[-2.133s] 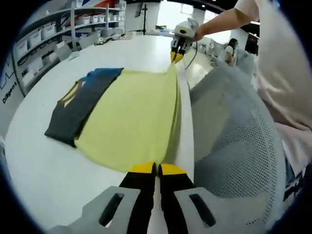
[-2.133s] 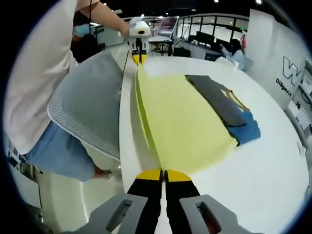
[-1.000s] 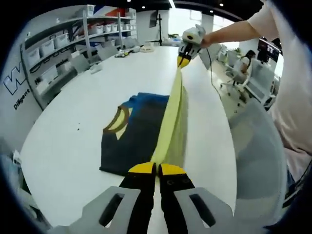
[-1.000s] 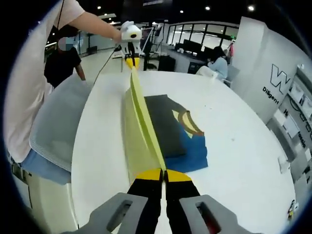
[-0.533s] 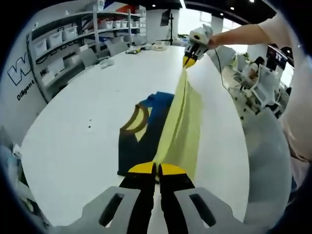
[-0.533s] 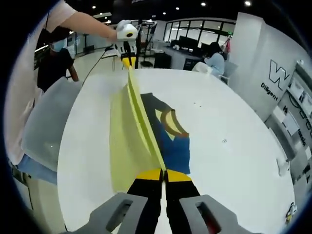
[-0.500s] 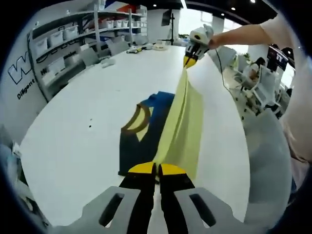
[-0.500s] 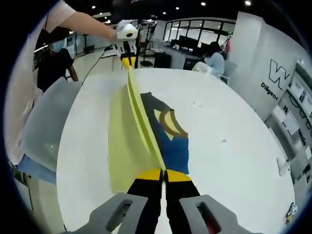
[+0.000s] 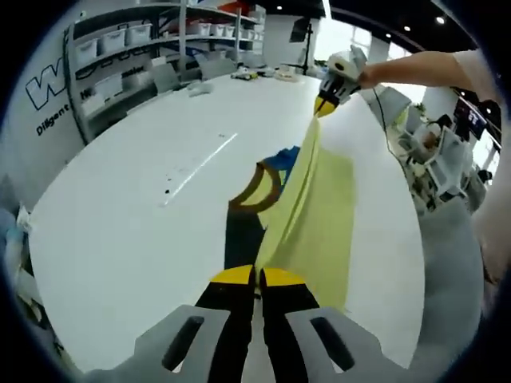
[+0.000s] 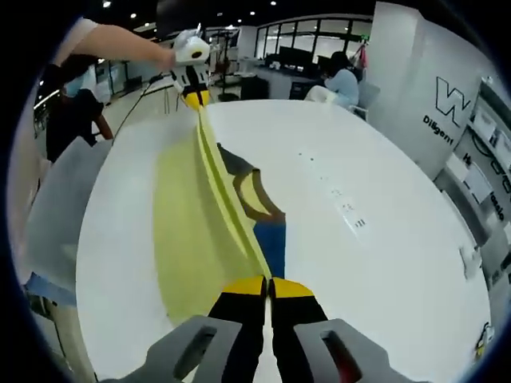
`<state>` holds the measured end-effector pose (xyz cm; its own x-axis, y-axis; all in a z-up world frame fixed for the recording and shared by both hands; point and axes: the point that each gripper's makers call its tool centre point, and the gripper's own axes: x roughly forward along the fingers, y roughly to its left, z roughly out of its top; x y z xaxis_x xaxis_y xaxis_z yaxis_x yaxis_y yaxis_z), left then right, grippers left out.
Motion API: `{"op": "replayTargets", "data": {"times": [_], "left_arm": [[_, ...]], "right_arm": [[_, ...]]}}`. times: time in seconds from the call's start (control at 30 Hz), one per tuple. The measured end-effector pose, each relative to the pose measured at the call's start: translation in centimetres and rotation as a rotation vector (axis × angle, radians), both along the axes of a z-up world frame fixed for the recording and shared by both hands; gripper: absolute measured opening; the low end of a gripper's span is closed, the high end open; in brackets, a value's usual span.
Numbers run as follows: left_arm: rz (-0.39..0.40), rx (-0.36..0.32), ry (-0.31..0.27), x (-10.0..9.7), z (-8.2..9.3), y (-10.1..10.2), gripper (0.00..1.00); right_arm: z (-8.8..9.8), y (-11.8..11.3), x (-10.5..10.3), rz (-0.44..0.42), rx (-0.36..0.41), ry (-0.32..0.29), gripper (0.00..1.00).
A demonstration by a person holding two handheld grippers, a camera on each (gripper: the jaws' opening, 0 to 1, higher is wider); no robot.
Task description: Fold the garment on the visible template until the final outline fits inside the template.
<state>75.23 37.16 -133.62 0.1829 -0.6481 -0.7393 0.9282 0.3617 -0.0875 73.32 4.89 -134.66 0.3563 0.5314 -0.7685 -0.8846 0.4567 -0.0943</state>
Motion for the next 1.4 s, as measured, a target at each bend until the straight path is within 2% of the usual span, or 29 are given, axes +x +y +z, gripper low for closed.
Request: {"op": "replayTargets", "data": {"times": [0.13, 0.3, 0.53, 0.7, 0.9, 1.0, 1.07, 1.1, 1.13, 1.2, 1.3, 1.4], "left_arm": [[0.017, 0.006, 0.004, 1.1, -0.7, -0.1, 0.01], [0.078, -0.022, 0.034, 2.9, -1.3, -0.6, 0.01], [0.124, 0.004, 0.067, 4.0, -3.3, -0.6, 0.02], [0.146, 0.015, 0.084, 4.4, -4.1, -0.5, 0.02], [0.208, 0.025, 0.111, 4.9, -5.2, -0.5, 0.02], [0.216, 0.041, 0.105, 5.1, -5.7, -0.7, 0.03], [0.245, 0.068, 0.068, 5.7, -5.9, -0.2, 0.03], [0.260, 0.085, 0.048, 6.1, -5.9, 0.3, 0.04], [0.278, 0.072, 0.053, 6.2, -5.8, 0.4, 0.05], [0.288, 0.071, 0.053, 6.0, -5.7, 0.8, 0.09], [0.294, 0.073, 0.048, 5.6, -5.3, 1.3, 0.08], [0.301, 0.063, 0.058, 4.7, -5.0, 1.4, 0.10]], "right_arm": [[-0.9, -0.2, 0.9, -0.025, -0.009, 0.012, 0.00], [-2.0, -0.8, 1.7, -0.081, -0.012, 0.038, 0.00], [-3.3, -0.7, 2.8, -0.123, -0.016, 0.052, 0.00], [-4.1, -0.8, 4.0, -0.166, -0.015, 0.056, 0.00], [-5.3, -0.7, 4.7, -0.205, -0.018, 0.071, 0.00], [-5.8, -0.8, 5.1, -0.225, -0.024, 0.069, 0.00], [-5.8, -0.8, 5.3, -0.240, -0.018, 0.062, 0.00], [-5.6, -0.9, 5.7, -0.241, -0.026, 0.036, 0.00], [-5.6, -1.2, 5.9, -0.254, -0.031, 0.026, 0.00], [-5.3, -1.2, 5.8, -0.280, 0.009, 0.024, 0.06], [-5.3, -1.6, 5.1, -0.285, 0.021, 0.028, 0.04], [-5.3, -1.8, 4.0, -0.283, 0.043, 0.030, 0.06]]}}
